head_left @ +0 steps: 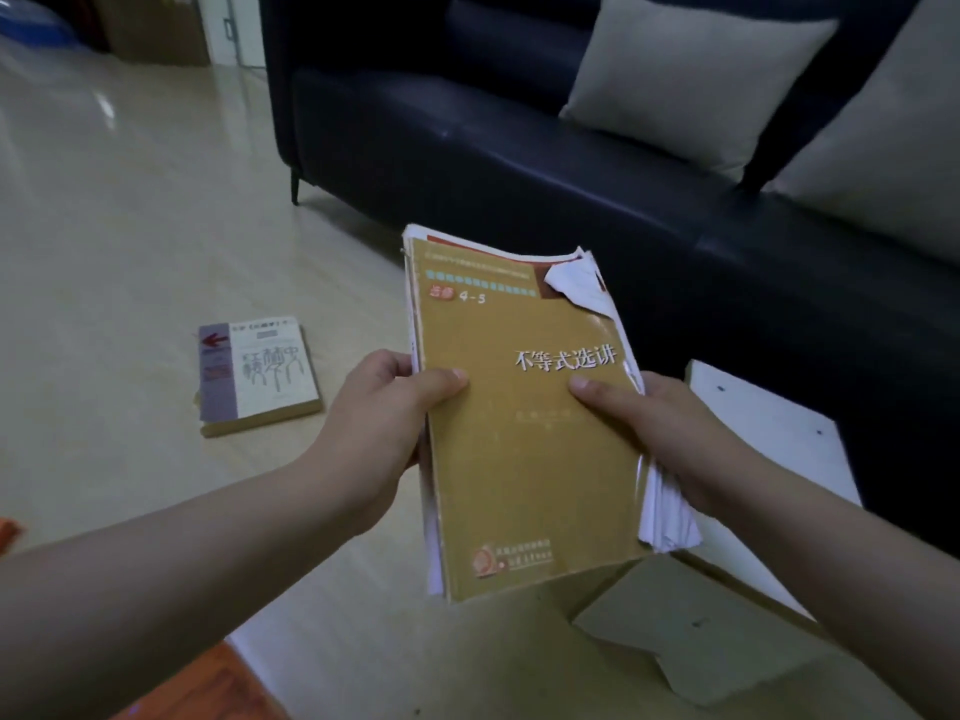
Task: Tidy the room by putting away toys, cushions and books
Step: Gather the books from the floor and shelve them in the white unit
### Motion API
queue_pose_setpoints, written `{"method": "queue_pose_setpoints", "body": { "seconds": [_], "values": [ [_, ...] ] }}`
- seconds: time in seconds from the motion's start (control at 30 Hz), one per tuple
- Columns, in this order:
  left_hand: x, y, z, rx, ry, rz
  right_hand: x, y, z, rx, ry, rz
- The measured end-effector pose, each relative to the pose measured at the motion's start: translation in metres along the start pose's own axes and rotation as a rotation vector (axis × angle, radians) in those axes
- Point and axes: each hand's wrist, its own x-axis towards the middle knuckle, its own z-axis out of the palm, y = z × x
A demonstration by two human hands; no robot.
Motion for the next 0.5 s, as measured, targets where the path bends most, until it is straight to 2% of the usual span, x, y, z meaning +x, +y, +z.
{"method": "queue_pose_setpoints", "body": {
  "seconds": [0.3, 0.5],
  "values": [
    [-0.023, 0.009, 0.085, 0.045, -0.013, 0.068, -0.037, 0.005, -0.089, 0.003, 0.079, -0.105],
    [-0.036, -0.005, 0.201, 0.17, -0.186, 0.083, -0.078, 0.051, -0.192, 0.076, 0.294, -0.105]
  ]
}}
